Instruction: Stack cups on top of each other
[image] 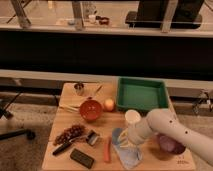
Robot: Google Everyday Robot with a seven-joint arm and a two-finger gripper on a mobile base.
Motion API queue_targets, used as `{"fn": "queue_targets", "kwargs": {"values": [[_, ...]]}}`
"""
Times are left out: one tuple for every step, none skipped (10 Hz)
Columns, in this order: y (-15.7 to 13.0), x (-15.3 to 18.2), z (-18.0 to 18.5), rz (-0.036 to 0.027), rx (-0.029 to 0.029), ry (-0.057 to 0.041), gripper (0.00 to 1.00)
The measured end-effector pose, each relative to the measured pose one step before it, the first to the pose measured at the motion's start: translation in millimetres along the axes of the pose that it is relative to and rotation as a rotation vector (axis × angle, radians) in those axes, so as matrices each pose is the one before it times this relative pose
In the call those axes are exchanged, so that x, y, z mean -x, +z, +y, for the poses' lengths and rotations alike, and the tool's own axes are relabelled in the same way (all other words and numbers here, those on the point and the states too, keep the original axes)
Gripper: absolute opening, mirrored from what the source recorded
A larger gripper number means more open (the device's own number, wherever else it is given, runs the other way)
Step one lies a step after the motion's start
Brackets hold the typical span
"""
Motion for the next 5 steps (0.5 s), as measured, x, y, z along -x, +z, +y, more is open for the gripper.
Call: {"fn": "queue_targets", "kwargs": {"values": [[-1.39,-2.59,0.81,-0.00112,0.00015,0.00591,0.00],[-1.42,-1.99,-0.04,-0.00235,-0.00231,0.00538,0.00],[-1.52,-1.96,0.69,-0.00116,-0.00022,0.00477,0.00],[-1.55,-1.71,0.92,-0.00048,0.00002,0.00421,0.00],[-1.80,-2.44,0.87,0.00080,-0.00103,0.00476,0.00]]}}
